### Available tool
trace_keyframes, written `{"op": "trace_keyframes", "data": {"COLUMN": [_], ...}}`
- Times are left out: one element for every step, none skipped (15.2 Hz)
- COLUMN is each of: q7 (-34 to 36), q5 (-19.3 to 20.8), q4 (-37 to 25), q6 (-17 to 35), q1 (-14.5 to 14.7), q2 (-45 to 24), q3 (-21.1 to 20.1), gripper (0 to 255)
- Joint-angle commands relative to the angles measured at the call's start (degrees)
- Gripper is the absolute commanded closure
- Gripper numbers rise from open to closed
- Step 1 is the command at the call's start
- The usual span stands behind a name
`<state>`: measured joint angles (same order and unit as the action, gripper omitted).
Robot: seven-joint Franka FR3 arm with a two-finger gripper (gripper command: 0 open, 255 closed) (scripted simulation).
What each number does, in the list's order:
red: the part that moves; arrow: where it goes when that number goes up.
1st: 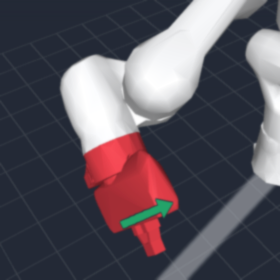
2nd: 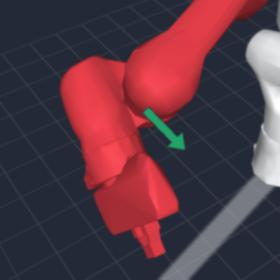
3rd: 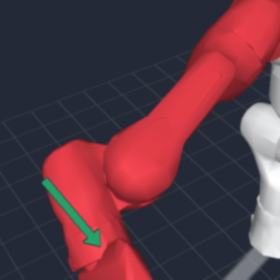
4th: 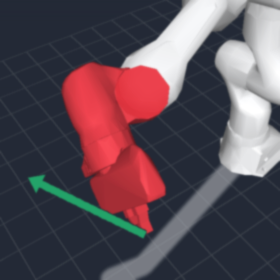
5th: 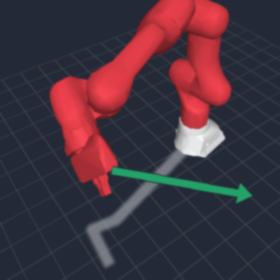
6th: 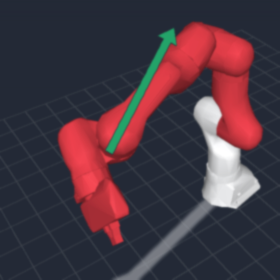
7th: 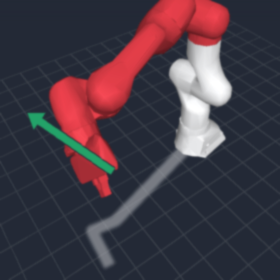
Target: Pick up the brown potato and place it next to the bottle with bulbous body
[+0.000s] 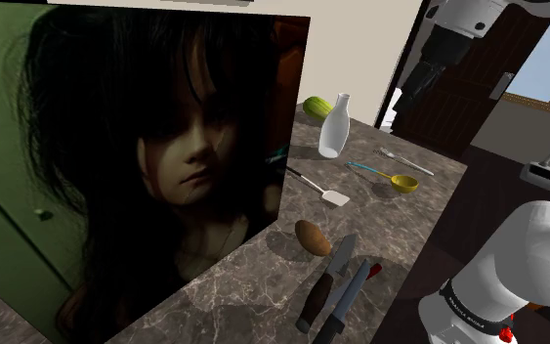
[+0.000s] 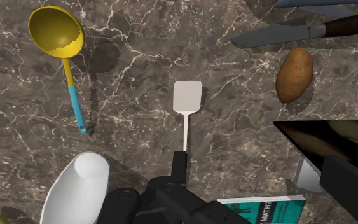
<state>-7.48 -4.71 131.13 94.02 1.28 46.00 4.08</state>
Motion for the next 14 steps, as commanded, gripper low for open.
{"op": "trace_keyframes", "data": {"q7": [0.00,0.72,1.43,2.15,2.86,3.58,4.31,5.03,5.75,6.47,7.20,7.94,8.69,9.44], "q5": [0.00,-0.40,-0.81,-1.24,-1.69,-2.15,-2.63,-3.12,-3.62,-4.15,-4.67,-5.20,-5.72,-6.25], "q4": [0.00,1.75,3.44,5.07,6.65,8.16,9.62,11.01,12.34,13.61,14.81,15.95,17.02,18.01], "q6": [0.00,1.45,2.90,4.38,5.87,7.38,8.92,10.48,12.06,13.67,15.31,16.98,18.68,20.42], "q1": [0.00,0.22,0.47,0.73,1.02,1.33,1.67,2.02,2.39,2.75,3.14,3.55,3.98,4.41], "q2": [0.00,0.33,0.60,0.79,0.91,0.95,0.91,0.79,0.58,0.28,-0.11,-0.60,-1.19,-1.89], "q3": [0.00,-0.89,-1.79,-2.70,-3.62,-4.55,-5.49,-6.45,-7.42,-8.42,-9.42,-10.43,-11.45,-12.48], "gripper": [0,0,0,0,0,0,0,0,0,0,0,0,0,0]}}
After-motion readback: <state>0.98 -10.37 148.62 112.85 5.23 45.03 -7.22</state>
